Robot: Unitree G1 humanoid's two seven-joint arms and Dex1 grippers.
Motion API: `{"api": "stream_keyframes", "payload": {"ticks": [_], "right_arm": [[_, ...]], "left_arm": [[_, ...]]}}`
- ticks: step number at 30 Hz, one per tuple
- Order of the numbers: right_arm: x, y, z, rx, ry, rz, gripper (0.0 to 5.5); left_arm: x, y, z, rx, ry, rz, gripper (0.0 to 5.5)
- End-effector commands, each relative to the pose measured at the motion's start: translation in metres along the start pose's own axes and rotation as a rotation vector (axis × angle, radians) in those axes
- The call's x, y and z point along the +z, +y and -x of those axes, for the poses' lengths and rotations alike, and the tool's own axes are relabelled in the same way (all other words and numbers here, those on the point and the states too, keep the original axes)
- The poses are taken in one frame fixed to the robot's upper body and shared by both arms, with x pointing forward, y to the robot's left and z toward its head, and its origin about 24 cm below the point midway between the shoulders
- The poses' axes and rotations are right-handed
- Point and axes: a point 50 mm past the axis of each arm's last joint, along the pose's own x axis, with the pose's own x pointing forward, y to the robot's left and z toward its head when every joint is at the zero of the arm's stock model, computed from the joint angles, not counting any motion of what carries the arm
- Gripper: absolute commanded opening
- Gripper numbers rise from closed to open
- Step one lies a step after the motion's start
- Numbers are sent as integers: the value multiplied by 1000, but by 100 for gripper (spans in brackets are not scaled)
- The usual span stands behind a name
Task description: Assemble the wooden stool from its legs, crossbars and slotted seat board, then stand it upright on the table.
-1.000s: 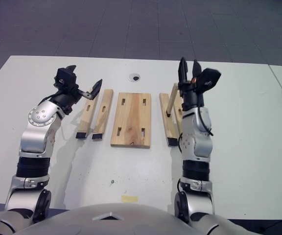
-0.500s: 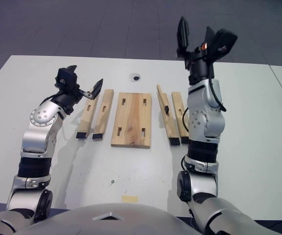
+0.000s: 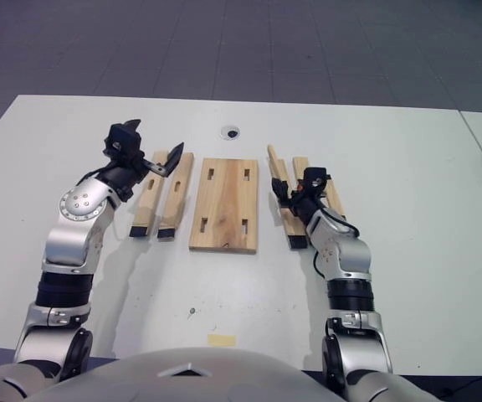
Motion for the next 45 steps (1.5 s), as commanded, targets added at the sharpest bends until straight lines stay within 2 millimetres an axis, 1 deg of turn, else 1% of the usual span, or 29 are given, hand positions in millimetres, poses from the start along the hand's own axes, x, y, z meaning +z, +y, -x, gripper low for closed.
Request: {"api": "stream_keyframes", "payload": {"ticks": [1,3,6,13,18,19,24,26,27,29,30,31,33,34,35,36,37,38,39,42,45], "right_arm": [[-6,-2,1,-10,30,79,347],[-3,-2,1,-15,18,137,306],[-4,0,0,-11,15,185,261],[-18,0,1,0,48,188,136],[-23,1,2,5,64,193,50],[-25,1,2,7,68,192,43],[-30,4,3,15,62,187,43],[-20,6,3,12,-29,185,43],[-10,6,4,0,-121,200,43],[10,7,10,-25,-302,250,43],[17,7,13,-31,-374,292,43],[23,8,17,-33,-431,400,43],[26,13,23,-24,-510,619,43],[27,17,26,-13,-547,731,43],[27,22,27,6,-583,797,43],[28,28,29,21,-632,767,43],[31,35,30,36,-673,681,43],[36,41,30,50,-706,540,43],[42,47,30,67,-738,448,43],[61,61,32,120,-815,352,43],[67,83,35,251,-826,238,43]], "left_arm": [[1,-1,1,-13,6,-26,540],[1,-1,1,-12,7,-27,540],[1,-2,0,-16,7,-30,540],[0,-4,0,-27,10,-41,540],[1,-6,0,-34,6,-49,540],[1,-6,0,-36,6,-50,540],[0,-7,-1,-42,7,-57,540],[2,-6,-1,-36,2,-52,540],[5,-4,-2,-29,-7,-32,540],[14,0,-4,-20,-33,55,540],[21,2,-5,-20,-51,141,540],[29,3,-6,-38,-72,258,540],[45,1,-8,-113,-100,457,540],[55,-3,-8,-176,-112,556,540],[63,-8,-7,-245,-125,641,540],[73,-16,-6,-339,-143,738,540],[81,-23,-3,-428,-163,812,540],[87,-29,0,-503,-179,870,540],[89,-32,1,-542,-180,909,540],[84,-40,-1,-534,-122,996,540],[82,-47,-5,-524,-84,1059,540]]}}
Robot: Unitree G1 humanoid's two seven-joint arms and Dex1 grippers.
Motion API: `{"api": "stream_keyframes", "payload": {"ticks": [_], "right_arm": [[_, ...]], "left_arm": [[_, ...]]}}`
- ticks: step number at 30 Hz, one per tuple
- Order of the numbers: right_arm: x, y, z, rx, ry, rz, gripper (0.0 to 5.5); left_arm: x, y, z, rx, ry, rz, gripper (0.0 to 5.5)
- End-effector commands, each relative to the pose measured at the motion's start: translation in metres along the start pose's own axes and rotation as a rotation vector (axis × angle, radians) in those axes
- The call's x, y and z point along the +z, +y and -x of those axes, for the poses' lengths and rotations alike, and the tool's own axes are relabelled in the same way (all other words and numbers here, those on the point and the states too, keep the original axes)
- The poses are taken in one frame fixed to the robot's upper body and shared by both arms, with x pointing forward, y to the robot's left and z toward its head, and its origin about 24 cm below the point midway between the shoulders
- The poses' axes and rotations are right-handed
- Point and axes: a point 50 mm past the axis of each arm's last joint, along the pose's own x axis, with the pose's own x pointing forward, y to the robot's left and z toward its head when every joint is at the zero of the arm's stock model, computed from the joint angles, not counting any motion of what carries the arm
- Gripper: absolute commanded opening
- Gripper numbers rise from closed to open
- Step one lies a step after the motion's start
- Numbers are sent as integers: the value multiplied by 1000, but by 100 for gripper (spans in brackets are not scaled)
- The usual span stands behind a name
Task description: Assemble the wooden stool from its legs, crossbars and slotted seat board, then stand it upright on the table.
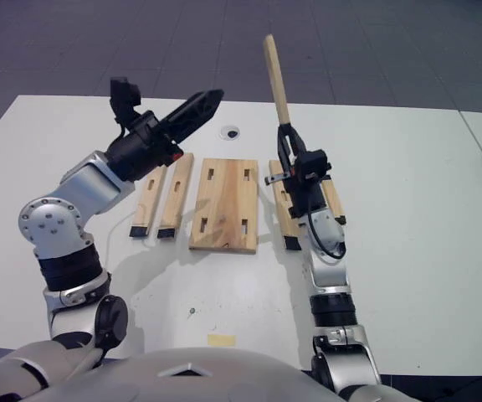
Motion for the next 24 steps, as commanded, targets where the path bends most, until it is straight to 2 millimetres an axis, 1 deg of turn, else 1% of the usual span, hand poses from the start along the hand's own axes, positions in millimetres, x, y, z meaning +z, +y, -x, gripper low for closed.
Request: {"api": "stream_keyframes", "payload": {"ticks": [1,3,6,8,10,14,17,21,24], "right_arm": [[22,25,-12,111,-70,-194,43],[31,38,-14,211,-97,-237,43],[36,50,-12,323,-92,-253,43],[35,53,-10,365,-77,-243,43],[33,53,-9,371,-64,-246,43],[31,53,-7,372,-50,-240,43],[29,52,-6,369,-42,-221,43],[25,50,-4,400,-26,-92,43],[23,48,-3,397,-27,-35,43]], "left_arm": [[-5,0,-6,30,9,90,540],[-2,-3,-10,9,-13,151,540],[2,-6,-11,-8,-17,173,540],[3,-7,-11,-10,-11,168,540],[3,-9,-10,-18,-4,159,540],[3,-11,-7,-26,-1,155,477],[1,-8,-9,24,17,120,423],[-5,-6,-14,85,42,98,355],[-8,-7,-15,102,43,90,306]]}}
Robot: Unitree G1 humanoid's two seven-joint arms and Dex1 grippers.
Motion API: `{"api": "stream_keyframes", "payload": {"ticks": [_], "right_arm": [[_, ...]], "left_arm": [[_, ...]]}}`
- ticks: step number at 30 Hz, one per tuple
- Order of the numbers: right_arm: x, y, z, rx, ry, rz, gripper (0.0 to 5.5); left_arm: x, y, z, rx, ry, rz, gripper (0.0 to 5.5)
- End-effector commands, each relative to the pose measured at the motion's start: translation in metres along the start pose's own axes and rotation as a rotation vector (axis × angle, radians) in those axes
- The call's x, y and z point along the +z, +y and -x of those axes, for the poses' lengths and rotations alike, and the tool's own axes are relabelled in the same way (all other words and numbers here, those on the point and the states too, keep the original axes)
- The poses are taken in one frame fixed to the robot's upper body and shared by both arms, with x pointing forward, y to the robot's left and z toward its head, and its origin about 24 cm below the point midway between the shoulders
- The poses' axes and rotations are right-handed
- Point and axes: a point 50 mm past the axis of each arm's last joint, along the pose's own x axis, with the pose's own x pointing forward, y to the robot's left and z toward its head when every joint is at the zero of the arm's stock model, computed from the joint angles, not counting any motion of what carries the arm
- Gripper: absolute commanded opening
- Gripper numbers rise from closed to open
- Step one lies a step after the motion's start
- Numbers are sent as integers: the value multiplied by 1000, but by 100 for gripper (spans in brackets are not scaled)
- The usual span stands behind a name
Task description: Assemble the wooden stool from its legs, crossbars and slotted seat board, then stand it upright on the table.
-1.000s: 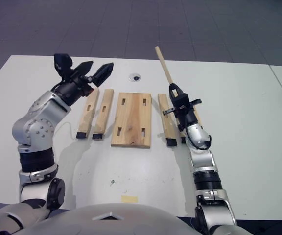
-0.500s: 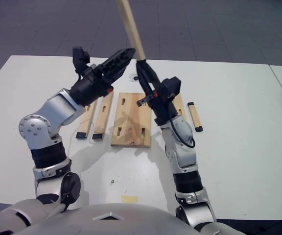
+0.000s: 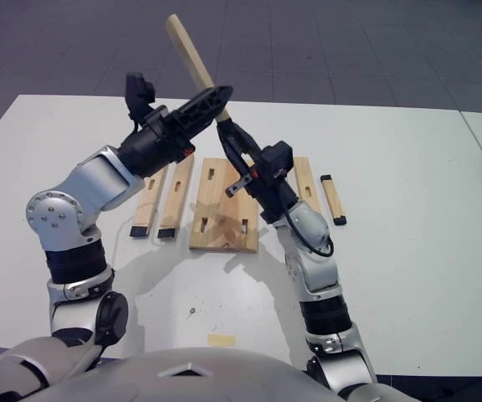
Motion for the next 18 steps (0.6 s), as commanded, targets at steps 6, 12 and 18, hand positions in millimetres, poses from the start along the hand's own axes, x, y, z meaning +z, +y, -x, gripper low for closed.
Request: {"api": "stream_keyframes", "payload": {"ticks": [6,12,18], "right_arm": [[-5,-3,2,-2,16,116,43],[-7,-4,3,-10,22,116,43],[-10,-6,3,-30,33,96,86]], "left_arm": [[-3,5,2,48,-2,-7,201],[-6,7,2,43,2,0,132],[6,10,3,75,-56,-53,132]]}}
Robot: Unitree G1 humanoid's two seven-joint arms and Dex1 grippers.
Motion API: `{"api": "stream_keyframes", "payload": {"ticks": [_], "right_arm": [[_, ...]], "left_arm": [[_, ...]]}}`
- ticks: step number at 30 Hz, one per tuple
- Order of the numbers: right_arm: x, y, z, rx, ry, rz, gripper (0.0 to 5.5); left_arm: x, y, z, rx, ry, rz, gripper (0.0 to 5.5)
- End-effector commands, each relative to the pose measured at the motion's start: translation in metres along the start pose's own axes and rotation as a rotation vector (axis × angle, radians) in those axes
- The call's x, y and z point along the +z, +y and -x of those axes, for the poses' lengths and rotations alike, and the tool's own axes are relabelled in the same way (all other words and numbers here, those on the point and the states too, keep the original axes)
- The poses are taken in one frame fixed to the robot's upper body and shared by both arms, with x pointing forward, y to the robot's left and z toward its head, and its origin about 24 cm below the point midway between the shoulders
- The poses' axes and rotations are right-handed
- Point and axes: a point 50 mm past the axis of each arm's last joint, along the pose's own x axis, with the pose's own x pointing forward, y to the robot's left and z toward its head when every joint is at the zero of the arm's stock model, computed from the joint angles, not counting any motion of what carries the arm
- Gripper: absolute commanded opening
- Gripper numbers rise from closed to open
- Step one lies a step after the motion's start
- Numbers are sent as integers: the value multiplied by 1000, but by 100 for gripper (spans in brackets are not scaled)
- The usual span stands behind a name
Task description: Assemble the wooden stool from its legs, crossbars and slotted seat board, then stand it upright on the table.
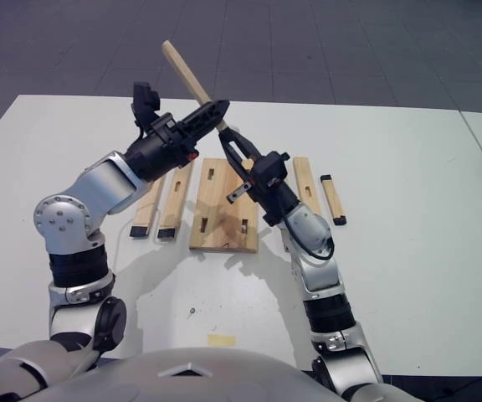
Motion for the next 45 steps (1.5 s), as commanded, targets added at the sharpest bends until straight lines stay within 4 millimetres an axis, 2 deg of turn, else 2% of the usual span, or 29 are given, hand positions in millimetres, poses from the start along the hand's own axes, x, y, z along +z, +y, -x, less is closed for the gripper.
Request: {"api": "stream_keyframes", "payload": {"ticks": [1,5,7,9,10,13,15,19,22,27,30,33,37,45], "right_arm": [[-5,-4,1,-35,24,-18,106],[-8,-15,6,-74,47,-19,176],[-5,-19,8,-73,47,-8,209],[1,-19,6,-58,27,-54,249],[6,-18,3,-48,9,-99,262],[20,-14,-8,-42,-50,-242,308],[29,-12,-14,-41,-90,-341,341],[41,-12,-23,-76,-147,-521,404],[39,-14,-26,-123,-156,-639,450],[32,-10,-31,-127,-132,-737,539],[30,-5,-32,-110,-114,-732,540],[20,2,-33,-89,-5,-579,490],[19,5,-31,-85,11,-444,424],[26,12,-21,-119,-69,-453,274]], "left_arm": [[16,4,1,59,-65,-104,132],[55,6,5,188,-167,-452,132],[70,7,10,265,-140,-792,132],[69,15,14,314,-19,-1129,132],[64,22,17,322,48,-1238,132],[45,35,20,281,211,-1439,132],[31,38,20,228,274,-1491,132],[11,35,18,146,290,-1476,132],[1,28,13,91,280,-1442,132],[-10,20,8,35,284,-1420,132],[-16,18,7,11,293,-1416,132],[-20,18,5,-3,302,-1427,132],[-20,17,4,1,291,-1398,132],[-19,20,3,20,288,-1391,132]]}}
